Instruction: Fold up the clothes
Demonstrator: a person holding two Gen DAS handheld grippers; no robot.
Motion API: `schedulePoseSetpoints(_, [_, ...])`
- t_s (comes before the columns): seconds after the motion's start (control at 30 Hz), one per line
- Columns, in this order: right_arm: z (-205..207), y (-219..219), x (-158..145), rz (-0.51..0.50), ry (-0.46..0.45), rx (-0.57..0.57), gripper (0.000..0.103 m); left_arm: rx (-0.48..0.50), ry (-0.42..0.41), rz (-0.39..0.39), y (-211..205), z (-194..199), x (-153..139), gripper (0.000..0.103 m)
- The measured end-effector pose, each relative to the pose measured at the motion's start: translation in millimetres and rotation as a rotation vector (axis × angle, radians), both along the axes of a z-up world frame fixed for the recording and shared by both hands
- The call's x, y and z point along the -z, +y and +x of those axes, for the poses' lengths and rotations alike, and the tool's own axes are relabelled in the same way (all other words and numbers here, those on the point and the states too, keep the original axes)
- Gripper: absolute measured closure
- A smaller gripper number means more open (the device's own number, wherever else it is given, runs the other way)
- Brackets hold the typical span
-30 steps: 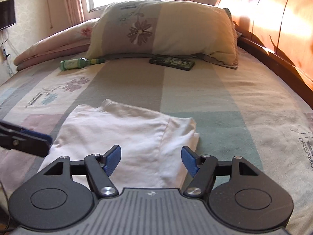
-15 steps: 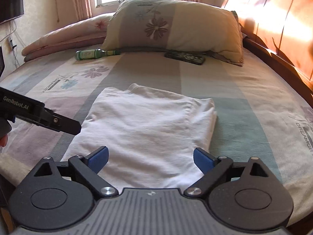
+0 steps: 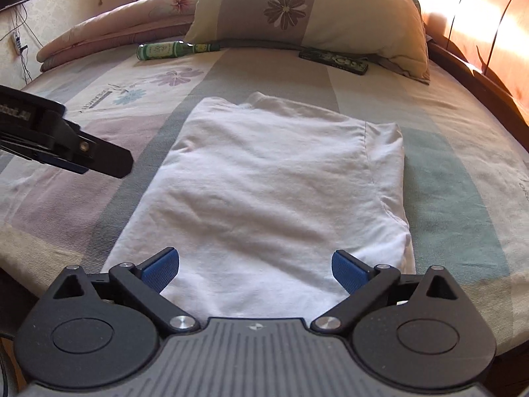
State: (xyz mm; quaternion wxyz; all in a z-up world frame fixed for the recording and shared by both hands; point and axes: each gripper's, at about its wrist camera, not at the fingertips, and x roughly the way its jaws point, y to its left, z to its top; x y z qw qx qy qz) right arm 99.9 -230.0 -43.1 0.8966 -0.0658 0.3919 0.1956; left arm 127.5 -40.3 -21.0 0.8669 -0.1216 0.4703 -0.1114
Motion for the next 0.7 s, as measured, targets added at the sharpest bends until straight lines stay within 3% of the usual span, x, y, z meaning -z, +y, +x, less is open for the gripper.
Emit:
schedulePoseSetpoints(0.23, [-4, 36, 7, -0.073, -0.002, -0.078, 0.0, 0.0, -0.006, 0.002, 5, -10, -1, 0.015])
schedulePoseSetpoints(0.4, [-13, 31, 11, -0.084, 0.037, -0.09, 0.0, -0.015, -0.007, -0.001, 14, -11, 0, 0.015])
schedulePoseSetpoints(0.53, [-3, 17, -8, -0.061, -0.042, -0.067, 0.0, -0.014, 0.001, -0.009, 15, -9, 5, 0.015])
schedulePoseSetpoints(0.63, [19, 4, -6, -0.047, -0.043, -0.018, 0.0, -0.015, 0.007, -0.008, 16, -10, 7, 0.015])
schedulePoseSetpoints(0.7, [32, -7, 5, -0.044, 0.003, 0.034, 0.0, -0.017, 0.008, -0.007, 17, -11, 7, 0.015])
